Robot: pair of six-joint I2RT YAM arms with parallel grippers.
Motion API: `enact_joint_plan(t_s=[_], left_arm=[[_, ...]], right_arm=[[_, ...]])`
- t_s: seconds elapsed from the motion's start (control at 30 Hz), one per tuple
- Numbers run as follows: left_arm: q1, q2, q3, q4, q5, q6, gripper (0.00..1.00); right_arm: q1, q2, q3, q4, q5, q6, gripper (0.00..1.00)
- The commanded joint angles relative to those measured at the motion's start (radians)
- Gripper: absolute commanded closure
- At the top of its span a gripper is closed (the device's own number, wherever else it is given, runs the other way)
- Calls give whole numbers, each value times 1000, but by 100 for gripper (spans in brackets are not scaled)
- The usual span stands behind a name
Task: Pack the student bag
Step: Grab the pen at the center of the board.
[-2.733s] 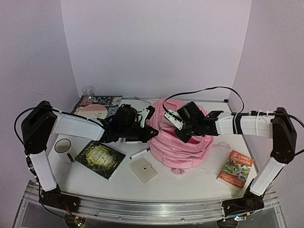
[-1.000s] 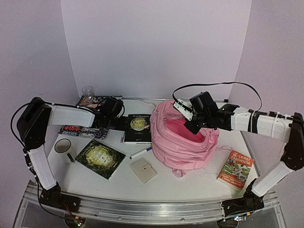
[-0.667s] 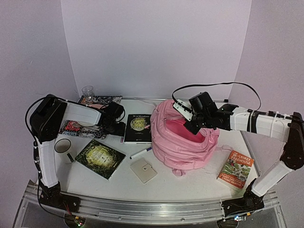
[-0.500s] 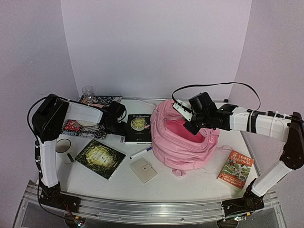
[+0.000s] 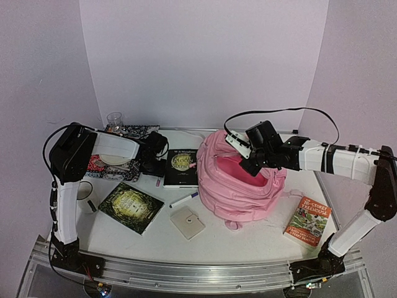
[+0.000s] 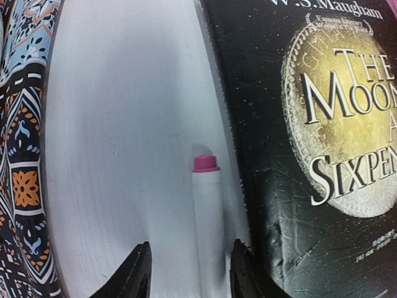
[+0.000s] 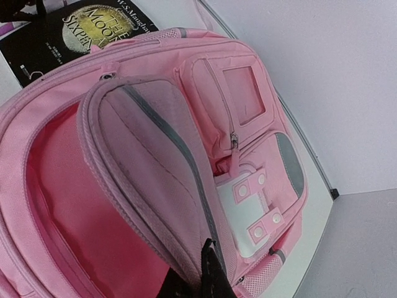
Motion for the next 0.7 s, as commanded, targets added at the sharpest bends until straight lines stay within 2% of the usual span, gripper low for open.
enact_joint_plan(t_s=[0.0, 0.27, 0.5, 0.67], left_arm=[[0, -7, 10, -114, 4, 20, 62], [0, -34, 8, -253, 46, 62, 70], [0, -20, 13, -316, 42, 72, 85], [0, 34, 55, -333, 40, 85, 87]], right_arm=[[0, -5, 52, 14, 53, 25, 100], [0, -2, 59, 10, 42, 35, 100], [0, 0, 57, 3, 33, 46, 100], [0, -1, 54, 2, 30, 50, 100]])
